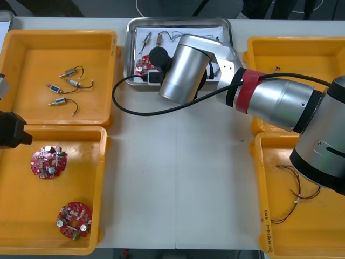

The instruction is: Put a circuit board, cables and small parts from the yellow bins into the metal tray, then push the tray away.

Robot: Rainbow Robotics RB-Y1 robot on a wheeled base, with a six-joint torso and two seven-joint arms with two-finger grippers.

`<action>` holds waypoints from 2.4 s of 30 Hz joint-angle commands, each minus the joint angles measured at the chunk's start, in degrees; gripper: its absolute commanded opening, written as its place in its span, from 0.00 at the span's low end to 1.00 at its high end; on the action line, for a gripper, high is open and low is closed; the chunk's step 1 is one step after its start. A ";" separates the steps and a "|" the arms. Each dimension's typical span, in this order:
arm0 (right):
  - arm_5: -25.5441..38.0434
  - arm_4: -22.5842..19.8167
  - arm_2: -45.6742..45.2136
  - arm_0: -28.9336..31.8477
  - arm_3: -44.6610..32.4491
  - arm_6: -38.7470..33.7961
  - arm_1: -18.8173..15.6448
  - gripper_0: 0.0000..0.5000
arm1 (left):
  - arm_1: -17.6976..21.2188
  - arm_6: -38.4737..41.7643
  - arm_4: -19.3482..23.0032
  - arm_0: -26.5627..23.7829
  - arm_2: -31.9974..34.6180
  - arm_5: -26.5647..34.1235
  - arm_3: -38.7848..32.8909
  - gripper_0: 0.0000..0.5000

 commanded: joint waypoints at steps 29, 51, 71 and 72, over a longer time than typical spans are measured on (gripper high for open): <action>42.96 -2.65 -41.76 17.07 -44.60 -27.71 -0.85 1.00 | 2.52 -4.81 -0.02 1.03 1.67 0.38 -1.55 1.00; 42.96 -18.12 -68.74 42.21 -65.78 -43.62 -17.63 1.00 | 2.52 -4.81 -0.02 1.03 1.67 0.38 -1.55 1.00; 42.96 -19.09 -85.27 57.85 -66.40 -40.90 -22.91 1.00 | 2.52 -4.81 -0.02 1.03 1.67 0.38 -1.55 1.00; 42.96 -19.17 -85.44 58.20 -66.40 -40.81 -22.91 1.00 | 2.52 -4.81 -0.02 1.03 1.67 0.38 -1.55 1.00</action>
